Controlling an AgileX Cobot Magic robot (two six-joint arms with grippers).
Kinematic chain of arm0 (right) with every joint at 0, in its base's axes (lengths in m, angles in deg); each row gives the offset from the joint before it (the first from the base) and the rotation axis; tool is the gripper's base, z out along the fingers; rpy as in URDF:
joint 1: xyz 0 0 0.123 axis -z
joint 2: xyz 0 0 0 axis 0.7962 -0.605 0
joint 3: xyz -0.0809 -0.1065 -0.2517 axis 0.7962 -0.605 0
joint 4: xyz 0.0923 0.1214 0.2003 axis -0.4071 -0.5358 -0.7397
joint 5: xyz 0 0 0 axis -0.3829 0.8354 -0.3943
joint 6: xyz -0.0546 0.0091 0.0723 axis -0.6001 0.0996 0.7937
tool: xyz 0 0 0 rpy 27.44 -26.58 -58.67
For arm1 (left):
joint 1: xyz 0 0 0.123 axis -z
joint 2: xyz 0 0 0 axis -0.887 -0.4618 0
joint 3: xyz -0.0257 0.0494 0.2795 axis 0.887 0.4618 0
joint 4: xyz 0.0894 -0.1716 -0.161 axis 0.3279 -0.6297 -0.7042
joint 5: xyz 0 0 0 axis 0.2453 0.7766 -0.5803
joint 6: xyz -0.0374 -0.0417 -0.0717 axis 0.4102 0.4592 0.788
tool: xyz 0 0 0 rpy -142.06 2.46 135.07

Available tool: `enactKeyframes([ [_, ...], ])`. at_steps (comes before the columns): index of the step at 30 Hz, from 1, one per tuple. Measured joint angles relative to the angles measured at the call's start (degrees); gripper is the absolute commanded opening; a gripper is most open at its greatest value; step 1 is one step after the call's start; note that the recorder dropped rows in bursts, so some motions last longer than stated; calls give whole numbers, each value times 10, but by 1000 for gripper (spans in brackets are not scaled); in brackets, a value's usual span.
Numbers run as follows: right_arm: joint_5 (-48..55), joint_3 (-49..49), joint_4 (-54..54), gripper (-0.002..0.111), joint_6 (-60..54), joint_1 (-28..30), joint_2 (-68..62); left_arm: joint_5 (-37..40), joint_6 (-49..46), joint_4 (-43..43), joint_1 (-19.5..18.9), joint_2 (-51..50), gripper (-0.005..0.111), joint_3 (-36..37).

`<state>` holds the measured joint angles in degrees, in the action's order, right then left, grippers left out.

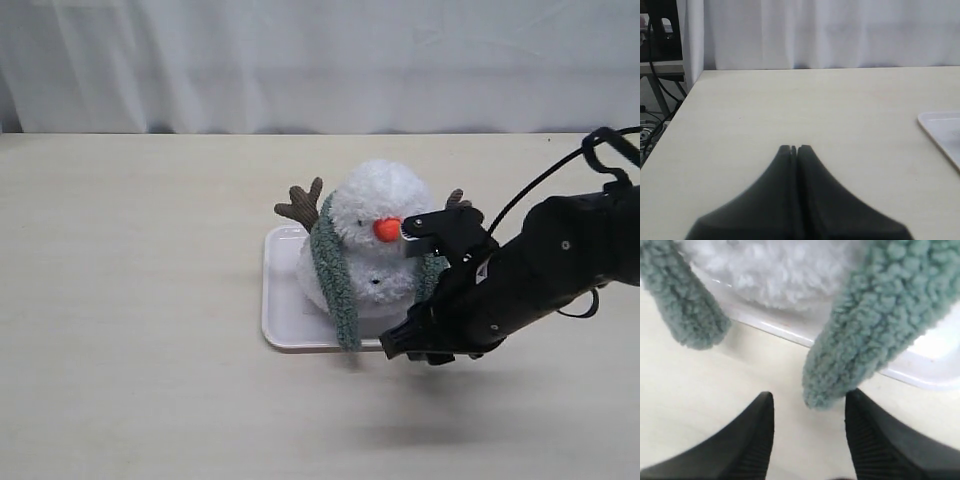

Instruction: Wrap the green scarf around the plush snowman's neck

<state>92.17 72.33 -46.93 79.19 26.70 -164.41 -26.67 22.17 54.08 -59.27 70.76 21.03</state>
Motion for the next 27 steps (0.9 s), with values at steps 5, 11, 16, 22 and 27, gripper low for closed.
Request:
enactKeyframes([
  [5, 11, 0, -2, 44, -2, 0, 48, 0, 0, 0, 0, 0, 0, 0],
  [11, 50, 0, -7, 44, -4, 0, 95, 0, 0, 0, 0, 0, 0, 0],
  [16, 67, 0, -40, 44, -26, 0, 120, 0, 0, 0, 0, 0, 0, 0],
  [22, 85, 0, -88, 44, -77, 0, 125, 0, 0, 0, 0, 0, 0, 0],
  [27, 80, 0, -70, 44, -83, 0, 125, 0, 0, 0, 0, 0, 0, 0],
])
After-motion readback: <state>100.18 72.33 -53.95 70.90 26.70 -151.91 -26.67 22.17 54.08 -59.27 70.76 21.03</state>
